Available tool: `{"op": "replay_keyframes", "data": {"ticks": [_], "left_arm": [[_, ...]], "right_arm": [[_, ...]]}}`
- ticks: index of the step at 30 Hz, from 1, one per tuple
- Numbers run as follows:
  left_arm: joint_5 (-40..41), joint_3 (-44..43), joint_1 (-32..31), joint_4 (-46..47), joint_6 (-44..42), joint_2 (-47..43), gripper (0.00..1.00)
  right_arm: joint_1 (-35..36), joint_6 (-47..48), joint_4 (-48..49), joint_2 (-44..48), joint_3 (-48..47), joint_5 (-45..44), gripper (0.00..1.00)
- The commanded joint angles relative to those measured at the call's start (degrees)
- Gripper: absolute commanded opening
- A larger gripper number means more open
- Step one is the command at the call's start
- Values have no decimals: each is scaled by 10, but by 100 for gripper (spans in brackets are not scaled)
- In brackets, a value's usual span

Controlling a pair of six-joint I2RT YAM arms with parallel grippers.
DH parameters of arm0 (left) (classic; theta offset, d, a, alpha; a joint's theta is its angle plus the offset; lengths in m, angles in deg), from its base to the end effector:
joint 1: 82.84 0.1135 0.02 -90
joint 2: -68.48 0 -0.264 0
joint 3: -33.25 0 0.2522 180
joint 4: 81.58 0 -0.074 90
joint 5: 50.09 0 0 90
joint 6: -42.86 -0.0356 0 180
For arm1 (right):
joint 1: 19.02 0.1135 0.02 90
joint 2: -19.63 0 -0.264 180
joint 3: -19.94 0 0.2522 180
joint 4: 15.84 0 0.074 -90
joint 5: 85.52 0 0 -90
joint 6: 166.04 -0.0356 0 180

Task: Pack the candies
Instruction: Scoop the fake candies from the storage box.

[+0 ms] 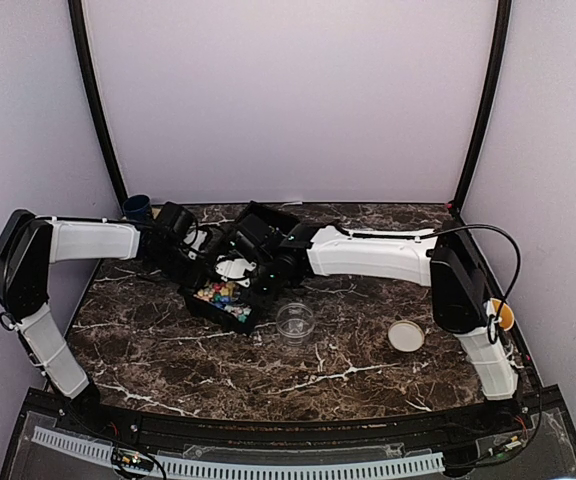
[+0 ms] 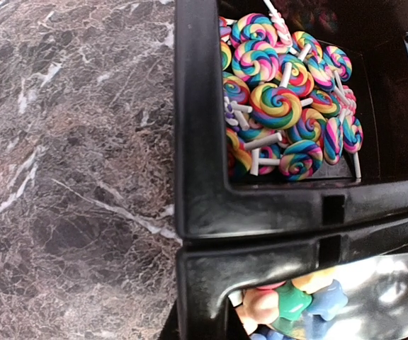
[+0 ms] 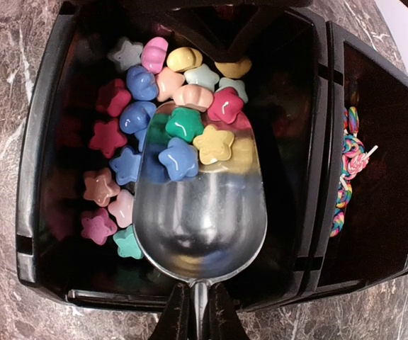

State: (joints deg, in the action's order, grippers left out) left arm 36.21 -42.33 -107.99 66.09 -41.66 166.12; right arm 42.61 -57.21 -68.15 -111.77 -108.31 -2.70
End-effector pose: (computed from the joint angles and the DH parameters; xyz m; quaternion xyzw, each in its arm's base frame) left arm 0.3182 -0.1519 0.1914 0.1723 0.9359 -0.1104 0.2866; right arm 0.2455 0.4452 0.2076 -0.6013 0.7396 0.0524 0.2977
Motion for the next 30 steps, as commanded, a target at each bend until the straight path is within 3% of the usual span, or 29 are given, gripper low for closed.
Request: {"op": "replay_keyframes", "data": {"ticks": [1, 8, 13, 16, 30], "left_arm": [[-91, -34, -11, 157, 25, -102, 0], [-83, -37, -9, 143, 42, -115, 0], [-87, -36, -9, 142, 46, -128, 0], [-51, -43, -7, 115, 52, -127, 0], [-36, -60, 15, 76, 71, -105, 0]], "right_arm": [[9, -5, 100, 4, 99, 28, 0], [9, -72, 271, 49, 207, 9, 0], [10, -93, 311, 51, 219, -7, 0], [12, -91, 279, 49, 201, -62, 0], [-11, -131, 436, 150, 369, -7, 0]]}}
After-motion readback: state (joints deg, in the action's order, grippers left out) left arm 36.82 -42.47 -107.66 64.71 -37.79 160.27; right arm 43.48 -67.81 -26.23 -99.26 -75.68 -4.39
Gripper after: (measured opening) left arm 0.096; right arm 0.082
